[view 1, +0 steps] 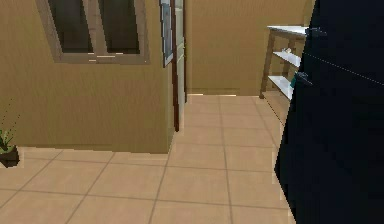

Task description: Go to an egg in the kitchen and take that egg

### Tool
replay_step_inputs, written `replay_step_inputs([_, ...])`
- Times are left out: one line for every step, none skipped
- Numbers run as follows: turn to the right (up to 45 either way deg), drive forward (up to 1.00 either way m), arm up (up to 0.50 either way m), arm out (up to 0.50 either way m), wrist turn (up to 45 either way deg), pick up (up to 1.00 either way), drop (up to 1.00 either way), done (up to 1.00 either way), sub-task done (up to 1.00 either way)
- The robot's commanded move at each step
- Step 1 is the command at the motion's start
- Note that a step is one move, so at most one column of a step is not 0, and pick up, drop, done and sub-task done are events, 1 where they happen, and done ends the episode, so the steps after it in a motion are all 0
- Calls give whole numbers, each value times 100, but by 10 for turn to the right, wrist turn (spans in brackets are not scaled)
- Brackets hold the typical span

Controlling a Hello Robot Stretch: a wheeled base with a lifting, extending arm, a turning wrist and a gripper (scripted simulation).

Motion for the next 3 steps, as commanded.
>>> replay_step_inputs([0,0,50,0,0,0,0,0,0])
replay_step_inputs([0,0,38,0,0,0,0,0,0])
replay_step_inputs([0,0,0,46,0,0,0,0,0])
